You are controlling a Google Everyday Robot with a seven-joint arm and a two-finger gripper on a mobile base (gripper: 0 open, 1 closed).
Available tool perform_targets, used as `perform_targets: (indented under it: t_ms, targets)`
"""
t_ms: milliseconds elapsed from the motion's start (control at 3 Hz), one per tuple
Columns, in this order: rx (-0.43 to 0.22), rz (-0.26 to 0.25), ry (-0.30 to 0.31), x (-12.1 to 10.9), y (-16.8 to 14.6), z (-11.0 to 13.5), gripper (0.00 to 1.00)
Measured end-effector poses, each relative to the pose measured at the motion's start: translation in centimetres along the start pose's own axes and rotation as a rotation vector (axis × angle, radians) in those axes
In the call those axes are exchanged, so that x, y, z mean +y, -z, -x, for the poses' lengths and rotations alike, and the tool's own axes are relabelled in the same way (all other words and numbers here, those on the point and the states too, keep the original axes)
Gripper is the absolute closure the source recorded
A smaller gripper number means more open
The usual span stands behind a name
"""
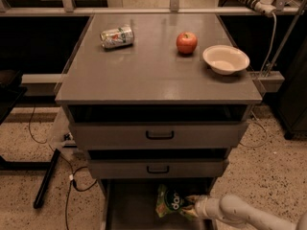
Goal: Place green rice chip bag into bottom drawer
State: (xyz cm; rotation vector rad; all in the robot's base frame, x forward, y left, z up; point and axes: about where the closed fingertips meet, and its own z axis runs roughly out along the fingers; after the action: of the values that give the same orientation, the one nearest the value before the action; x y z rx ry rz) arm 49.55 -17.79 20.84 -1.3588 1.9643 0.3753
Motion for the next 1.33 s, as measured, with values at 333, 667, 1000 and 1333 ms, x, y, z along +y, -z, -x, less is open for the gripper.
perform_targets:
  t_ms: [333, 667, 1000, 1333]
  targets:
    - [0.039, -0.015, -0.017, -1.4, -2.8, -1.1, 1.0]
    - [0.065, -0.025, -0.026, -1.6, -4.6, -2.2, 1.0]
    - [0.065, -0.025, -0.026, -1.6, -4.6, -2.2, 1.0]
    - [0.065, -0.025, -0.026, -1.6, -4.6, -2.2, 0.82]
